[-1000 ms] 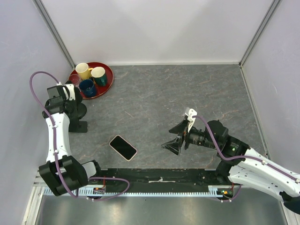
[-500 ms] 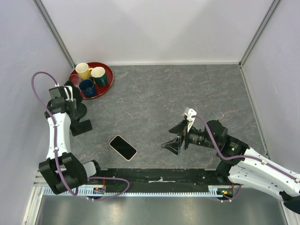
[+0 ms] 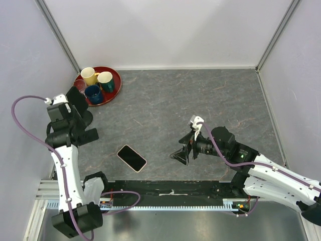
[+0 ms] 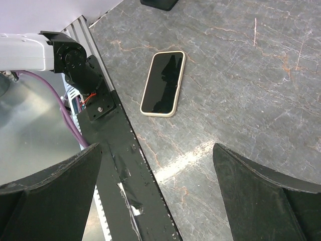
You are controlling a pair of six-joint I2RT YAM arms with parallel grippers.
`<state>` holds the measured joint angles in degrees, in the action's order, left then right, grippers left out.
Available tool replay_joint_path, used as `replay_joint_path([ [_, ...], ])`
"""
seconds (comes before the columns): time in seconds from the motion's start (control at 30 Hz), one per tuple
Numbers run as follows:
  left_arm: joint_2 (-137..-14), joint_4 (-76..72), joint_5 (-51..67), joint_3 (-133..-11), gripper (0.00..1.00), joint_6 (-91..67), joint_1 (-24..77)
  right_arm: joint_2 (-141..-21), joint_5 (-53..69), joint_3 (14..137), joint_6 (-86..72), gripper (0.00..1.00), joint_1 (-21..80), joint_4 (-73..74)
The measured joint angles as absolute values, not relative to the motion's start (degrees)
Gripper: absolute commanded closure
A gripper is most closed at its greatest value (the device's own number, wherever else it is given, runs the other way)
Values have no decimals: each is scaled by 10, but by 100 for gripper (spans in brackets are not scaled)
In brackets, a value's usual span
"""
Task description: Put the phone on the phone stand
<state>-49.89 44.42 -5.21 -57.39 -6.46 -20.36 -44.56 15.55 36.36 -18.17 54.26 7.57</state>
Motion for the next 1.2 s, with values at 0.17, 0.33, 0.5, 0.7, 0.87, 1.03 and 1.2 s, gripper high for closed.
replay_joint_path([
  [0.17,-549,449,46,-550,70,-147,-190,-453,151,364,-179,2,542,76],
  [0.33,-606,431,41,-510,70,-206,-136,-452,149,364,-178,2,542,77],
  [0.5,-602,380,-34,-429,72,-247,-109,-452,149,364,-177,2,542,77],
  [0.7,-638,310,-103,-387,77,-272,-110,-452,149,364,-178,2,542,78],
  [0.87,-672,264,-145,-385,78,-274,-112,-451,147,364,-177,2,542,78],
  [1.03,-699,247,-173,-386,82,-273,-125,-451,145,364,-178,2,542,78],
  [1.2,-726,239,-179,-403,82,-265,-137,-451,144,364,-178,2,542,78],
])
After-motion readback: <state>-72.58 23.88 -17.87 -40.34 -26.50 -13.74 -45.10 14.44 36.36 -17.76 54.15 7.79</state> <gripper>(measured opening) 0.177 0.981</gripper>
